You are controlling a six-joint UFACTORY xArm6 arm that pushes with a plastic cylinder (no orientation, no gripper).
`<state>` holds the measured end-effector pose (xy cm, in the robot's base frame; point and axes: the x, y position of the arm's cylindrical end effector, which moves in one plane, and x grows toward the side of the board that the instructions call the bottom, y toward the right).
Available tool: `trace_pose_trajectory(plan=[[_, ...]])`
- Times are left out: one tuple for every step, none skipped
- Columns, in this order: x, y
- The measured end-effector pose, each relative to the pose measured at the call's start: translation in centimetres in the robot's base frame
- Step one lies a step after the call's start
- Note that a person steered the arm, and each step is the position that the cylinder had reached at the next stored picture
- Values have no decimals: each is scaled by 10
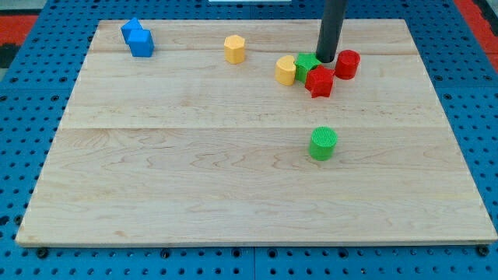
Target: Push the red star into the red circle
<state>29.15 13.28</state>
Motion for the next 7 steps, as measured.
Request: trace_pose_trajectory(plan=[[13,24],[62,24],[32,32],[19,43],[97,49],[95,47],[54,64]])
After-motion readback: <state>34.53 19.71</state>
